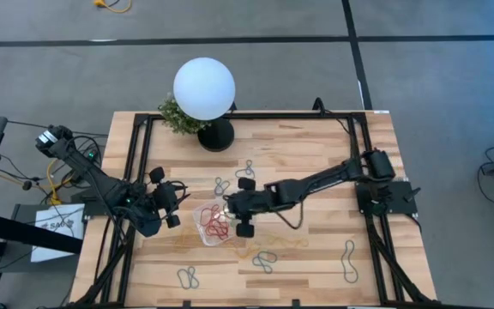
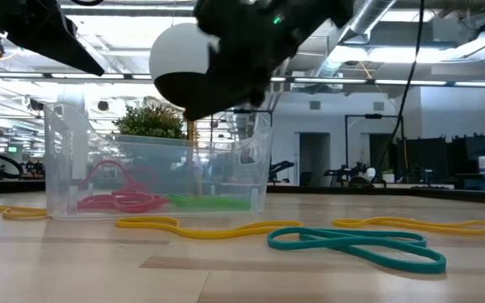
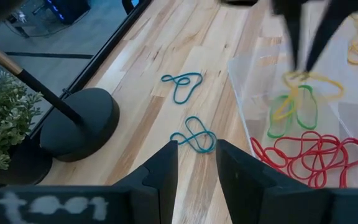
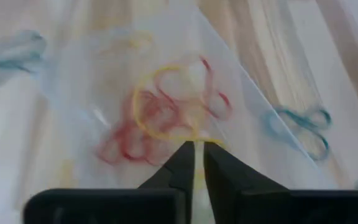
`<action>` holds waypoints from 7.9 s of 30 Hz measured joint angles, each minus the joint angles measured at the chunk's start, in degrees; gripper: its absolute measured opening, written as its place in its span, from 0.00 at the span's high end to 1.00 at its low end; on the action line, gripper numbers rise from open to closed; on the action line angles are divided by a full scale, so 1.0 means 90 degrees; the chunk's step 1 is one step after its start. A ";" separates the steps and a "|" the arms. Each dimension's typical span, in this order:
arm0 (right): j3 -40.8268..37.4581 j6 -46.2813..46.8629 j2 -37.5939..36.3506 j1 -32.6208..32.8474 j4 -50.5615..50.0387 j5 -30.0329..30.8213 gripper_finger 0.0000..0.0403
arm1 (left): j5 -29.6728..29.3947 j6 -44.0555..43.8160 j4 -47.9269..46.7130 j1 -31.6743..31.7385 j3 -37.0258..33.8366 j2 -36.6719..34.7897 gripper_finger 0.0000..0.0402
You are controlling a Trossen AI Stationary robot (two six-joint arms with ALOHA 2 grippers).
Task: Pick and place items into bin
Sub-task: Put the yellow rubber band into the transparent bin
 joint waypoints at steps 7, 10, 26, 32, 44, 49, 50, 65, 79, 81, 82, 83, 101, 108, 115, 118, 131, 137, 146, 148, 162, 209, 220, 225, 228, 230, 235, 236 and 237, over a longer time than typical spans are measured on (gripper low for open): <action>0.0538 -0.0010 0.0373 -0.0151 -0.0504 -0.0010 0.79 | 0.0555 -0.0357 -0.0004 0.0002 0.0000 0.0002 0.75; 0.0634 -0.0053 0.0383 -0.0151 -0.0563 -0.0011 0.76 | 0.1341 -0.0713 -0.0009 0.0000 0.0000 0.0002 0.75; 0.1014 0.0301 0.0288 -0.0102 -0.0628 -0.0027 0.75 | 0.3063 -0.2720 0.0187 -0.0782 0.0005 0.1271 0.75; 0.1014 0.0667 0.0288 -0.0097 -0.0644 -0.0037 0.75 | 0.3169 -0.3115 0.0374 -0.0778 0.0005 0.2201 0.75; 0.1010 0.1558 0.0273 0.0121 -0.0945 -0.0590 0.75 | 0.3558 -0.2579 0.1340 -0.0680 0.0044 0.3812 0.75; 0.1004 0.1554 0.0090 0.0416 -0.1177 -0.0692 0.75 | 0.3363 -0.2660 0.1353 -0.0626 0.0062 0.3972 0.75; 0.0990 0.1540 -0.0024 0.0473 -0.1340 -0.0690 0.75 | 0.3322 -0.2671 0.1367 -0.0621 0.0053 0.3980 0.75; 0.1007 0.2529 -0.2348 0.1741 -0.4934 0.1547 0.75 | 0.3402 -0.2130 0.1152 -0.0827 0.0562 0.4085 1.00; -0.0569 0.4179 -0.3844 0.3426 -0.5179 0.3633 0.75 | 0.2580 -0.1300 -0.3204 -0.1303 0.4175 0.4053 1.00; -0.1124 0.4180 -0.4234 0.3521 -0.4717 0.3633 0.75 | 0.2121 -0.1061 -0.3823 -0.1311 0.4761 0.4048 1.00; -0.1425 0.4180 -0.4435 0.3558 -0.4457 0.3641 0.75 | 0.1898 -0.0950 -0.4053 -0.1302 0.5038 0.4043 1.00; -0.1731 0.4178 -0.4633 0.3581 -0.4170 0.3649 0.75 | 0.1678 -0.0821 -0.4199 -0.1276 0.5282 0.4036 1.00; -0.6376 0.3954 -0.6159 0.3176 0.1507 0.3129 0.75 | 0.2557 0.2911 -0.1263 0.0755 0.4476 0.4068 1.00; -0.6376 0.3942 -0.6191 0.3041 0.1550 0.3082 0.75 | 0.3196 0.3414 -0.0175 0.1221 0.3581 0.4065 1.00; -0.6373 0.3937 -0.6191 0.3041 0.1693 0.3077 0.75 | 0.3346 0.3267 0.0555 0.1674 0.2983 0.4051 1.00; -0.6373 0.3937 -0.6189 0.3041 0.1693 0.3077 0.75 | 0.3793 0.2851 0.0528 0.1895 0.2758 0.4050 1.00; -0.6373 0.3942 -0.6189 0.3041 0.1696 0.3080 0.75 | 0.4452 0.2242 0.1089 0.2152 0.2293 0.4048 0.87; -0.6373 0.3994 -0.6179 0.3041 0.1696 0.3082 0.75 | 0.4273 0.2307 0.1381 0.2152 0.2293 0.4051 0.76; -0.6369 0.4427 -0.5766 0.3041 0.2099 0.3098 0.75 | 0.4384 0.2244 0.1821 0.2140 0.2293 0.4048 0.74; -0.6368 0.4444 -0.5607 0.3027 0.2288 0.3156 0.75 | 0.4397 0.2239 0.2178 0.2140 0.2293 0.4048 0.74; -0.6363 0.4454 -0.3740 0.2182 0.3858 0.3157 0.75 | 0.4721 0.2662 0.3115 0.1848 0.2295 0.4048 0.74; -0.4464 0.4127 -0.1852 0.2335 0.1196 0.0825 0.75 | 0.4558 0.2662 0.2775 0.1715 0.2297 0.4048 0.74; -0.4364 0.3286 -0.1484 0.2345 0.2004 0.0814 0.75 | 0.4557 0.2664 0.2775 0.1715 0.2297 0.4048 0.74; -0.4295 0.3249 -0.1117 0.2302 0.2100 0.0981 0.75 | 0.4558 0.2681 0.2775 0.1715 0.2297 0.4048 0.74; -0.4268 0.3247 -0.0908 0.2315 0.2280 0.1064 0.76 | 0.4558 0.2645 0.2775 0.1715 0.2297 0.4050 0.74; -0.4268 0.3217 -0.0860 0.2355 0.2359 0.1095 0.79 | 0.4558 0.2640 0.2775 0.1715 0.2297 0.4051 0.74; -0.4197 0.2379 -0.0921 0.2446 0.2223 0.1130 0.95 | 0.4557 0.2634 0.2778 0.1715 0.2297 0.4048 0.74; -0.4146 0.2181 -0.0919 0.2470 0.2162 0.1209 0.97 | 0.4556 0.2634 0.2776 0.1715 0.2297 0.4049 0.74; -0.4086 0.1992 -0.0906 0.2488 0.2098 0.1318 0.98 | 0.4556 0.2633 0.2776 0.1715 0.2297 0.4048 0.74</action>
